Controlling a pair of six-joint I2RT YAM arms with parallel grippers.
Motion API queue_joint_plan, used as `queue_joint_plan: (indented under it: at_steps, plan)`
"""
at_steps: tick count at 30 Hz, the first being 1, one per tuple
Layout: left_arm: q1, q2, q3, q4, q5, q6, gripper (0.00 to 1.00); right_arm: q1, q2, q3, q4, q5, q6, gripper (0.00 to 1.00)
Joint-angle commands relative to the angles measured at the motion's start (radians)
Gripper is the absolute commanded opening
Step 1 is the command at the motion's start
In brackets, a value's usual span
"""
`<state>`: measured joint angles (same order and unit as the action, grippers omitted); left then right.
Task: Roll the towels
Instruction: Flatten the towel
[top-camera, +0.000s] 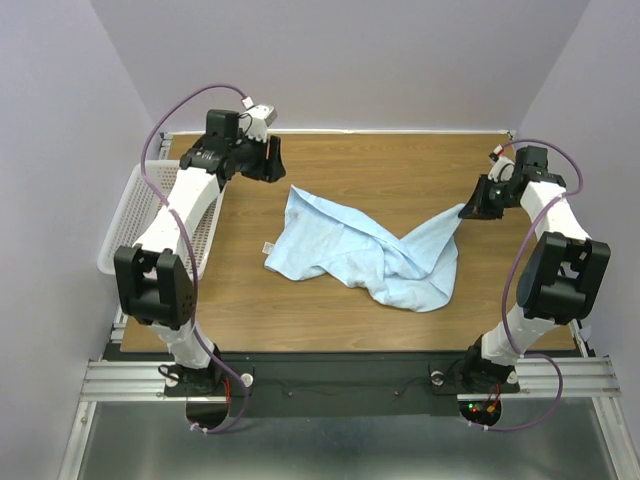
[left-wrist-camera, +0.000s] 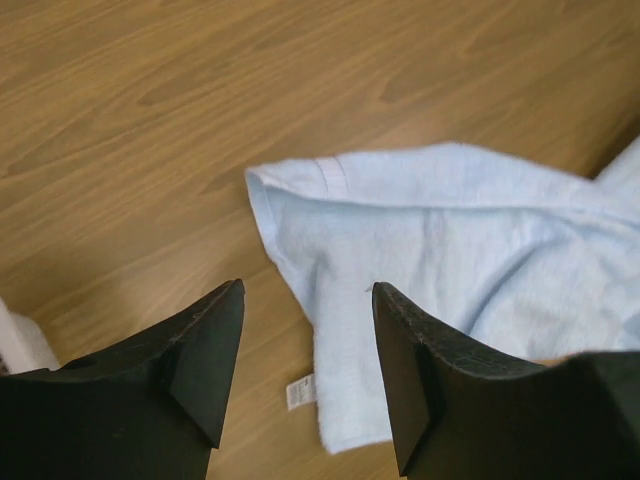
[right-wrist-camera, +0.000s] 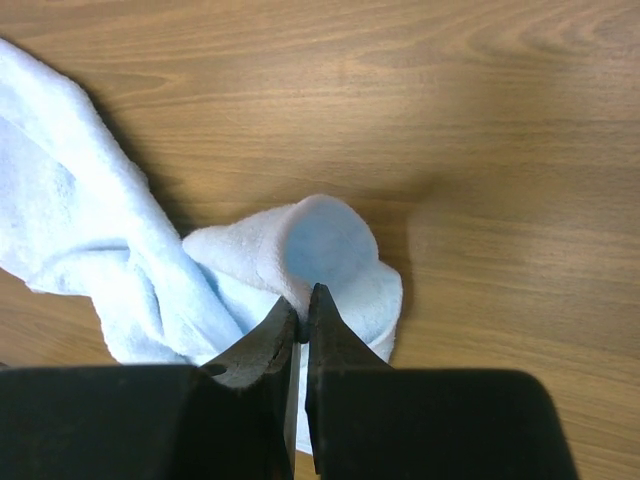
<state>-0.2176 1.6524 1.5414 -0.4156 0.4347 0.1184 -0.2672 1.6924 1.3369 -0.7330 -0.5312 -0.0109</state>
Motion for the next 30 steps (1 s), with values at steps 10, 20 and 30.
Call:
queue_joint_plan:
  at_steps: [10,20,30]
  plan:
    - [0.001,0.274,0.071,0.166,0.062,-0.404,0.65,-0.01,-0.002,0.056,0.003,-0.027,0.032,0.0]
    - [0.004,0.417,0.126,0.227,0.09,-0.49,0.6,-0.013,0.021,0.064,0.003,-0.019,0.026,0.01]
    - [0.009,0.527,0.23,0.186,0.095,-0.5,0.6,-0.017,0.044,0.076,0.001,-0.016,0.02,0.01]
